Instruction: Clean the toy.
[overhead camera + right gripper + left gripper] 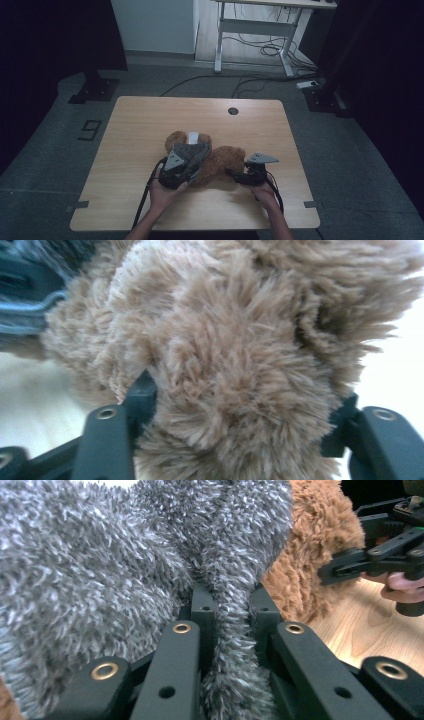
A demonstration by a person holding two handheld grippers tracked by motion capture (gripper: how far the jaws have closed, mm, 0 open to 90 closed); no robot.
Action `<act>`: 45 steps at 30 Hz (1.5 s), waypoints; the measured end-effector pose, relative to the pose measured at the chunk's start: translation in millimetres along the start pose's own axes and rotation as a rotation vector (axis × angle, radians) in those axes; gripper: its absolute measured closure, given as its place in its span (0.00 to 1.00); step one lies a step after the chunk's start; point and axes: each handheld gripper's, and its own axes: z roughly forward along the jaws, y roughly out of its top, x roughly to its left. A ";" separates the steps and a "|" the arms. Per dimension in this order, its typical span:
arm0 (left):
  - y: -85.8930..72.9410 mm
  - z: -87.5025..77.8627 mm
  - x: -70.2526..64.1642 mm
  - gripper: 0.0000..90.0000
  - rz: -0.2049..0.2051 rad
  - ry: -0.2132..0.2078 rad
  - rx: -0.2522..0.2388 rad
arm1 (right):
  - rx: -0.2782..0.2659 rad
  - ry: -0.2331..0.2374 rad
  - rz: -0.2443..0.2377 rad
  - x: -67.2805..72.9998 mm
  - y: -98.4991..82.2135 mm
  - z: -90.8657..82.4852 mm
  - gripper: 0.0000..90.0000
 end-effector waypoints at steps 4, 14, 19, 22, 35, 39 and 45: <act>1.4 3.6 -2.6 0.87 0.005 0.010 -0.002 | -0.008 -0.046 -0.047 -0.8 1.7 4.5 0.47; 27.9 41.3 0.2 0.87 -0.001 0.044 0.002 | -0.056 -0.177 -0.012 -19.1 5.5 8.3 0.51; 37.1 42.8 -0.5 0.87 -0.020 0.025 0.018 | -0.074 -0.183 0.003 -23.7 1.5 3.3 0.51; 53.2 36.6 -6.1 0.87 -0.011 0.015 0.026 | -0.078 -0.170 0.006 -22.1 -1.1 1.3 0.52; 104.8 104.2 -73.5 0.86 0.081 -0.105 0.107 | -0.063 -0.154 -0.069 -10.3 -10.6 -10.3 0.52; 97.1 111.5 -72.1 0.86 0.081 -0.108 0.114 | -0.045 -0.145 -0.072 -12.9 -13.2 -11.4 0.52; 89.4 89.4 -50.7 0.86 0.100 -0.027 0.129 | -0.049 -0.144 -0.085 -11.9 -13.0 -11.3 0.52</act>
